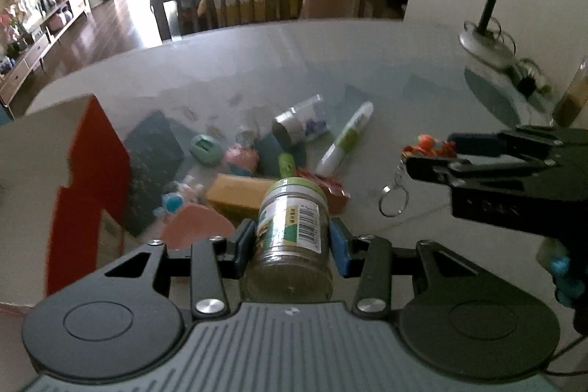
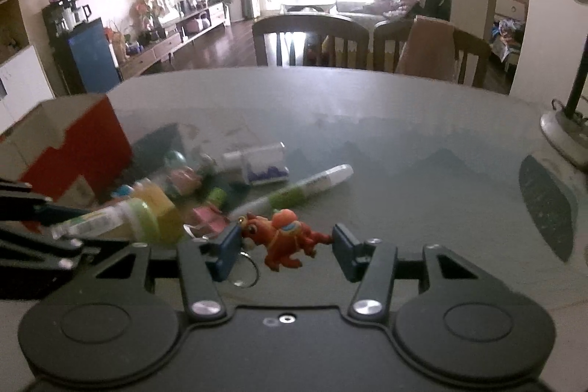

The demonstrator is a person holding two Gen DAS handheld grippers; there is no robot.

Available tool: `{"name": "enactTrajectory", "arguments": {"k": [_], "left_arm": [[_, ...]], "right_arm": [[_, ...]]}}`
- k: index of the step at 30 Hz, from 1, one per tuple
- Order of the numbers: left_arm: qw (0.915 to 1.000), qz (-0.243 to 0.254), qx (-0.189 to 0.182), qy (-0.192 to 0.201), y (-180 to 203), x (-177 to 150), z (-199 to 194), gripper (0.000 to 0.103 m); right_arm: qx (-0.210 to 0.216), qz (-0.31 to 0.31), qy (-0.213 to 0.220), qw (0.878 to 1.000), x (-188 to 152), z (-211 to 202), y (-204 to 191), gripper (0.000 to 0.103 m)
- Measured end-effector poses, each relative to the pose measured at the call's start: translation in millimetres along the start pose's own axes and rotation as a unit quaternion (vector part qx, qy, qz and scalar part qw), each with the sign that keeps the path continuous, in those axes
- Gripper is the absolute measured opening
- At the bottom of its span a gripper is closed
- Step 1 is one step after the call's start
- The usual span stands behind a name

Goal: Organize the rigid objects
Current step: 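Carry the jar and toy into the white box while both tools open to release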

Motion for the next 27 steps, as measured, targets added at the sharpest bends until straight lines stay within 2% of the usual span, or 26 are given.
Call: {"name": "enactTrajectory", "arguments": {"k": [11, 19, 27], "left_arm": [[0.9984, -0.016, -0.010, 0.054, -56, 20, -52, 0.043], [0.9973, -0.017, -0.015, 0.070, -111, 17, -77, 0.043], [0.9958, -0.035, -0.017, 0.082, -172, 16, -100, 0.043]], "right_arm": [[0.008, -0.033, 0.038, 0.999, 43, -47, -58, 0.053], [0.012, -0.054, 0.040, 0.998, 64, -48, -125, 0.053], [0.030, -0.068, 0.038, 0.996, 83, -31, -193, 0.053]]}}
Point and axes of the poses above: each gripper's, at about its wrist camera, not at the fingertips, and z roughly the way its jaws point, y to its right, x to its top, the point moved 9 cm from there along z, roughly the way its jaws point, and after that the axes turned 1 degree about y, right-handed, at the moved point
